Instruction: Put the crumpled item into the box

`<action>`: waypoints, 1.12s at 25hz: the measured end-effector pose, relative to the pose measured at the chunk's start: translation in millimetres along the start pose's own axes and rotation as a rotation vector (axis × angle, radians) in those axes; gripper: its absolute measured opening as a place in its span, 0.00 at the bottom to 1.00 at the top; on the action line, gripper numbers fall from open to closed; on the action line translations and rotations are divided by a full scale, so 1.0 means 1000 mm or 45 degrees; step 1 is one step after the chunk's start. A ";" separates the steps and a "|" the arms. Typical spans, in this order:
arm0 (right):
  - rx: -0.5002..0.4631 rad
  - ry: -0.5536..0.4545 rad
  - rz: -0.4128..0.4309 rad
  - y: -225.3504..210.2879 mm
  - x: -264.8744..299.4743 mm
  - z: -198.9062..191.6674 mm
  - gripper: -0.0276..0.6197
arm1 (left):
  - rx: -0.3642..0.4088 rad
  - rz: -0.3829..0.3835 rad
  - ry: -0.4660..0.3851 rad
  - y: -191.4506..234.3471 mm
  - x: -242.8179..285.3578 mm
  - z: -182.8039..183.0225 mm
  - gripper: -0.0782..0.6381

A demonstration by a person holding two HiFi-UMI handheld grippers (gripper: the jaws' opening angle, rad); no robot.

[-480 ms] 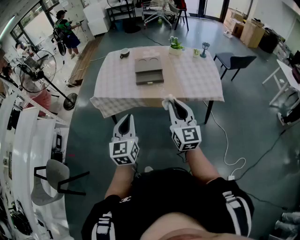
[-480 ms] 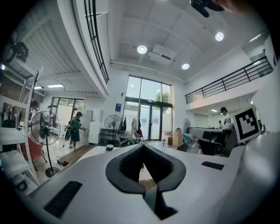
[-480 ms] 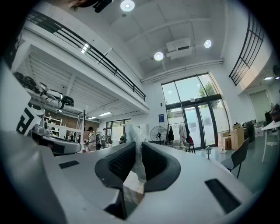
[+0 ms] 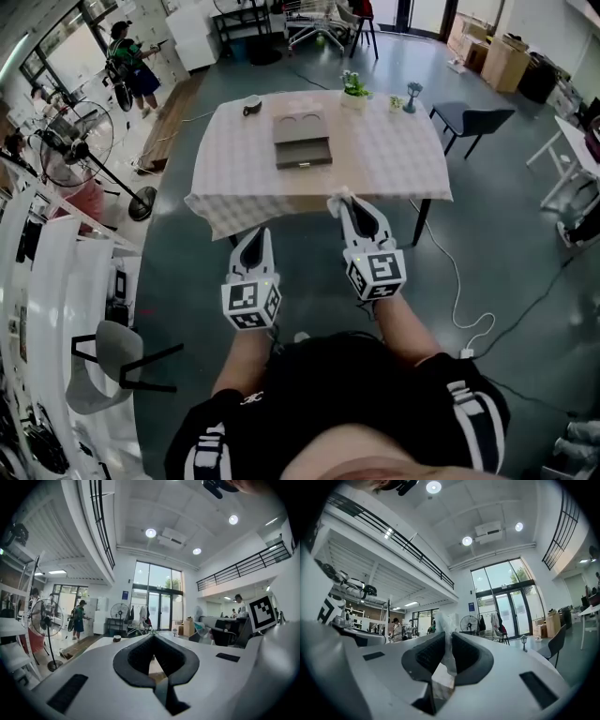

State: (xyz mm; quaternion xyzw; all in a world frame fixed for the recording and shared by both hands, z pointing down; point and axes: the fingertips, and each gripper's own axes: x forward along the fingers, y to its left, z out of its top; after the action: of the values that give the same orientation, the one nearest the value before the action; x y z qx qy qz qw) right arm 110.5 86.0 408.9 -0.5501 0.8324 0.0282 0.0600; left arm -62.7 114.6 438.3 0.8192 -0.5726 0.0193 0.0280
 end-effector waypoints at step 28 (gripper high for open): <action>-0.047 -0.022 -0.137 0.077 0.066 -0.010 0.11 | -0.005 -0.124 0.007 0.105 0.005 -0.014 0.10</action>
State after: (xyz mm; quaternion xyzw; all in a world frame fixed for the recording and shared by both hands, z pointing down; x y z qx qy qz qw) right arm 13.5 55.3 408.9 -0.5947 0.8005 0.0452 0.0584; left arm -159.3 74.8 455.3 0.8460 -0.5319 0.0188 0.0321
